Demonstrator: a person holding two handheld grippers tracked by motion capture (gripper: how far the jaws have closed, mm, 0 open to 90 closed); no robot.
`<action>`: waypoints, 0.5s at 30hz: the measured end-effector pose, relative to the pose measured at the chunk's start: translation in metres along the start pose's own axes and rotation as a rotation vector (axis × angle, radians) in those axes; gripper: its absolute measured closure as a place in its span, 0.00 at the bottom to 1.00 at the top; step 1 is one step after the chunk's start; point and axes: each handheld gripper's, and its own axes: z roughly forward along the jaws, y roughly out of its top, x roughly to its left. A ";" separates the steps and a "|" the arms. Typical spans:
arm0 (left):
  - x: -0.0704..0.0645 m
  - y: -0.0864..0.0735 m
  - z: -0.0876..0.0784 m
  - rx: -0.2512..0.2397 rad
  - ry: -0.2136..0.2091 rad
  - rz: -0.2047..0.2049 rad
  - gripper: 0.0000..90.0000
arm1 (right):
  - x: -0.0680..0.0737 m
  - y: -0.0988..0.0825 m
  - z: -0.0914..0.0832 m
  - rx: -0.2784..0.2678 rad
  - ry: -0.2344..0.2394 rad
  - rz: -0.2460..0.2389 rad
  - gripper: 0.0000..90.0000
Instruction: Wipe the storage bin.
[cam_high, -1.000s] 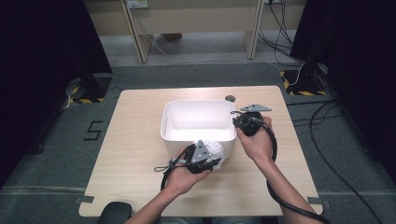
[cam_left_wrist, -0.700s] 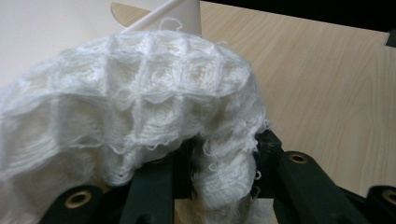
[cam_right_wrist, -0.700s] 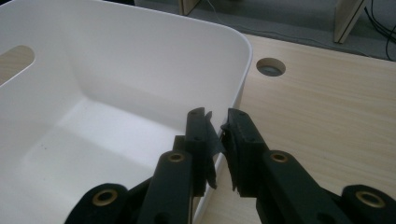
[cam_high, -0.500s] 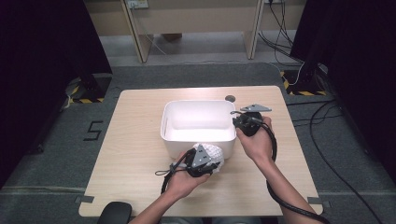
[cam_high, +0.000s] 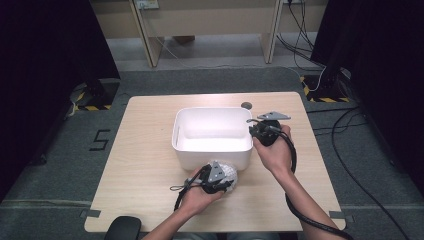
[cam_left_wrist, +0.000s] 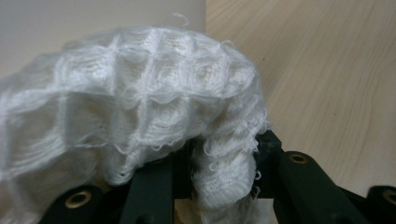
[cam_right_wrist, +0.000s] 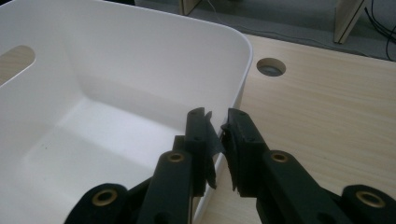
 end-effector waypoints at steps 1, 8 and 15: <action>0.000 -0.001 0.002 0.001 -0.001 -0.004 0.75 | 0.000 0.000 0.000 0.000 0.000 0.000 0.89; 0.001 -0.004 0.007 0.013 -0.012 -0.008 0.75 | 0.000 0.000 0.000 0.000 0.000 -0.001 0.88; 0.000 -0.001 0.010 0.020 -0.022 -0.005 0.75 | 0.000 0.000 0.000 0.001 0.000 -0.001 0.89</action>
